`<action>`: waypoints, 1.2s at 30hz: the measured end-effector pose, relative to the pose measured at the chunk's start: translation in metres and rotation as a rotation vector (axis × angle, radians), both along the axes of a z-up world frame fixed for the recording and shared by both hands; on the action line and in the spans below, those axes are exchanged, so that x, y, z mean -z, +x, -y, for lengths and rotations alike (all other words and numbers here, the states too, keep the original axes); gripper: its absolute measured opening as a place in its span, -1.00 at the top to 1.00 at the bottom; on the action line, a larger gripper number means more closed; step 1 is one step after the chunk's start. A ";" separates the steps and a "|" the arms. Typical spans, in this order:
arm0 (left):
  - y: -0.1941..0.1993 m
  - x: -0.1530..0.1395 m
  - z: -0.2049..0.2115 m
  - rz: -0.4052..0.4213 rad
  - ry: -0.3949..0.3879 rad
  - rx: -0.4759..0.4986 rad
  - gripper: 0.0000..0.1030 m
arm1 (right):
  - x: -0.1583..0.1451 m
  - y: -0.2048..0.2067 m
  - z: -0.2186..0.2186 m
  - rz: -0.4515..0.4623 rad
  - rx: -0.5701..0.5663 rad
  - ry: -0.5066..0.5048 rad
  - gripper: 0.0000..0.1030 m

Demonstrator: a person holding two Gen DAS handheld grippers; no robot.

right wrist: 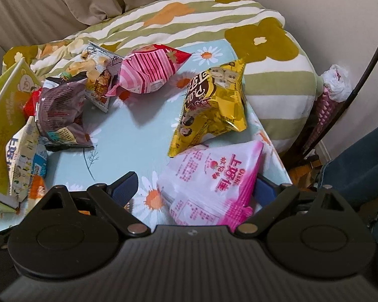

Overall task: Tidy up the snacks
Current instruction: 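Grasp an orange-white cake packet with the left tool while the right tool grasps a pink Oishi bag, then lift both held packets and carry them over the cardboard box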

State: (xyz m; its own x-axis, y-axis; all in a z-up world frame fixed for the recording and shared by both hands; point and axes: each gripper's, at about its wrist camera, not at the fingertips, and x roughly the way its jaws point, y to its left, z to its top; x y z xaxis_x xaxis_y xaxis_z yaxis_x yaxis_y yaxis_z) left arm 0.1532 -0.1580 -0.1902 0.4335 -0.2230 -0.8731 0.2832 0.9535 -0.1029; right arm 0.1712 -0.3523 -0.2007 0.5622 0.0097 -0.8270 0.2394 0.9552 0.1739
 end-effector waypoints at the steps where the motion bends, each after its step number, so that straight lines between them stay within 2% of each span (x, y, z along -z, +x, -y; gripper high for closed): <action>1: 0.000 0.000 -0.002 0.003 0.002 0.000 -0.46 | 0.001 0.002 -0.002 -0.002 -0.003 -0.010 -1.00; 11: 0.003 0.001 -0.012 0.001 -0.034 0.006 -0.39 | 0.013 0.008 -0.020 -0.015 -0.050 -0.118 -0.98; 12: 0.002 0.001 -0.013 0.004 -0.033 0.008 -0.38 | 0.015 0.008 -0.022 -0.018 -0.058 -0.130 -0.84; 16: -0.001 -0.004 -0.018 0.009 -0.046 0.007 -0.37 | 0.021 0.009 -0.020 -0.030 -0.079 -0.078 -0.62; 17: -0.001 -0.006 -0.019 0.013 -0.049 0.006 -0.37 | 0.020 0.008 -0.020 -0.028 -0.083 -0.065 -0.50; 19: -0.002 -0.010 -0.021 0.020 -0.054 0.003 -0.37 | 0.017 0.007 -0.023 -0.024 -0.092 -0.067 -0.41; 24: -0.006 -0.025 -0.030 0.047 -0.074 -0.015 -0.37 | 0.004 0.002 -0.027 -0.007 -0.117 -0.049 -0.10; 31: -0.014 -0.063 -0.051 0.111 -0.111 -0.045 -0.37 | -0.029 -0.008 -0.040 0.046 -0.140 -0.044 -0.06; 36: -0.016 -0.099 -0.079 0.183 -0.135 -0.087 -0.37 | -0.065 -0.011 -0.058 0.108 -0.169 -0.034 -0.06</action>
State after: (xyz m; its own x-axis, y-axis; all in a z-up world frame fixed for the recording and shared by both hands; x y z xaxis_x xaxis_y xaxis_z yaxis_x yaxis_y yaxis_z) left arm 0.1372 -0.0792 -0.0916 0.6043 -0.2877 -0.7430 0.2265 0.9561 -0.1860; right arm 0.1600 -0.2946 -0.1359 0.6405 0.0845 -0.7633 0.0564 0.9861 0.1566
